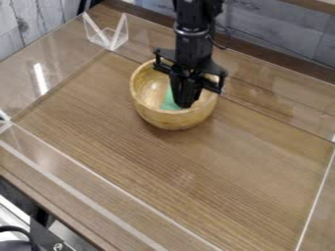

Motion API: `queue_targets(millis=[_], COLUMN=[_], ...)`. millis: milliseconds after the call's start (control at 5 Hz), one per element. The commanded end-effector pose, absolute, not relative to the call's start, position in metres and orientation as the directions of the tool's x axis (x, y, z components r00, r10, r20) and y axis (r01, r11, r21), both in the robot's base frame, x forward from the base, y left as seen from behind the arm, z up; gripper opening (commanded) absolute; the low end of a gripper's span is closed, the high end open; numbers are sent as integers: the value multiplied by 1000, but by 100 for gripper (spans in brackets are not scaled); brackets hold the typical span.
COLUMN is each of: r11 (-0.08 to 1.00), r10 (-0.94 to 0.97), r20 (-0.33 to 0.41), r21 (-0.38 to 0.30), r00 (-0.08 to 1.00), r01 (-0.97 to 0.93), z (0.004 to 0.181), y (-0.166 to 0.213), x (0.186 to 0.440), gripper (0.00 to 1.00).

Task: Move green object from inside the wooden bowl to the table next to it

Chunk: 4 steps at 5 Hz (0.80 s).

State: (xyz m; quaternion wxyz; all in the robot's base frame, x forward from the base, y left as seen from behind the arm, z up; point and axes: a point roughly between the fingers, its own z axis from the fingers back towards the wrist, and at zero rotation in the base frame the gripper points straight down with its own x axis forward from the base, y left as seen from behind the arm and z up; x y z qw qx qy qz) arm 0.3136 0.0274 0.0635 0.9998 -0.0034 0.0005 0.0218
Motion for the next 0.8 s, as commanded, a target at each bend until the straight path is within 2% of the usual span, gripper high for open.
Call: queue_targets(millis=[0, 200, 400, 600], r11=[991, 985, 978, 970], r10=[132, 172, 208, 239], r20=[94, 100, 101, 100], r21=[1, 2, 7, 11], r00=[987, 980, 973, 966], r01=[-133, -173, -210, -241], z=[95, 93, 89, 74], y=[40, 42, 44, 41], x=[332, 331, 331, 329], gripper=[100, 0, 0, 0])
